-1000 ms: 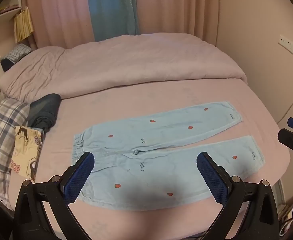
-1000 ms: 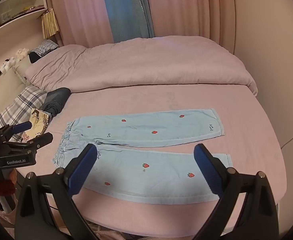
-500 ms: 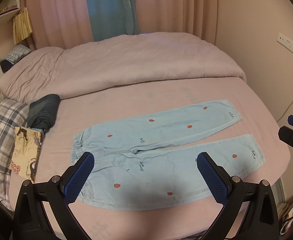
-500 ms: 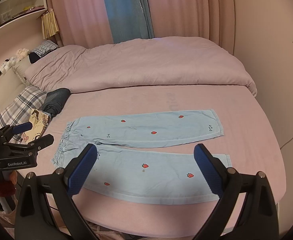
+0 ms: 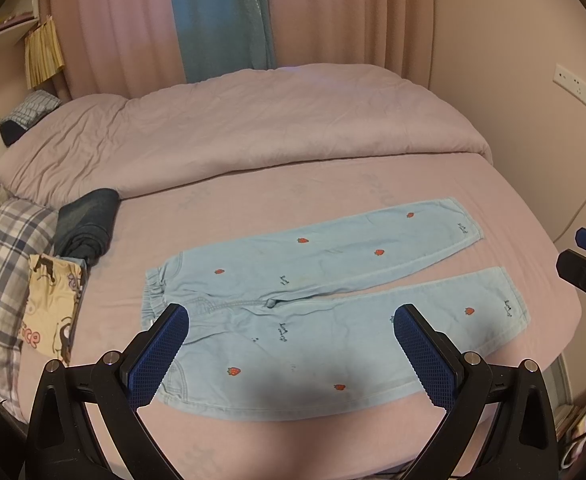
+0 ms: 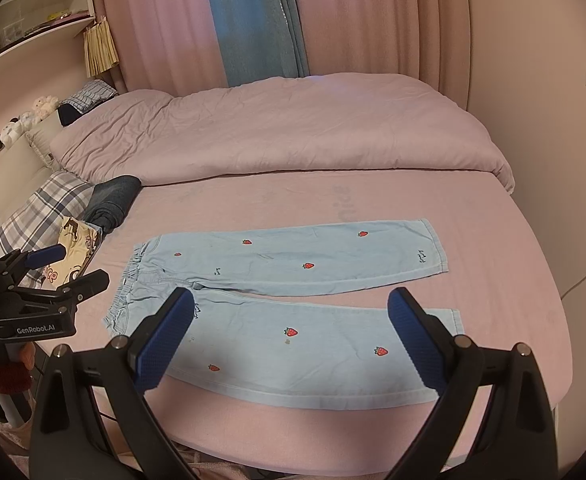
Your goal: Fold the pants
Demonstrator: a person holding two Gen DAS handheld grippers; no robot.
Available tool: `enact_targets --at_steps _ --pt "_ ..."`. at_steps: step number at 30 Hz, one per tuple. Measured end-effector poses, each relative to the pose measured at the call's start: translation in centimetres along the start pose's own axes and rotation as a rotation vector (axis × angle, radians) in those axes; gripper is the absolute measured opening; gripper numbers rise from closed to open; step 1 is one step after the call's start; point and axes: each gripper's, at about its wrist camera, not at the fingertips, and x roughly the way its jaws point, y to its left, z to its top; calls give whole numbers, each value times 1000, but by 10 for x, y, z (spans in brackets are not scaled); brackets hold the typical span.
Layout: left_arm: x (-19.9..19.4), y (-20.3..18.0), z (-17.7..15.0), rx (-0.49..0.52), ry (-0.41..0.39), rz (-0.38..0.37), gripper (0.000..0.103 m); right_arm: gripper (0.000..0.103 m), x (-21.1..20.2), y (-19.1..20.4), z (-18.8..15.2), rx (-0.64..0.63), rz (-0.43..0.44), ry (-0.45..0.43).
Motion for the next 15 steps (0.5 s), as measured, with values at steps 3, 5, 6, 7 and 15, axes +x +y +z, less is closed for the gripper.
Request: enact_targets --at_steps 3,5,6,7,15 --pt "0 0 0 1 0 0 103 98 0 1 0 1 1 0" --pt "0 1 0 1 0 0 103 98 0 1 0 1 0 0" --pt "0 0 0 1 1 -1 103 98 0 1 0 1 0 1" --pt "0 1 0 2 1 0 103 98 0 1 0 1 0 0" --pt "-1 0 0 2 0 1 103 98 0 1 0 -1 -1 0"
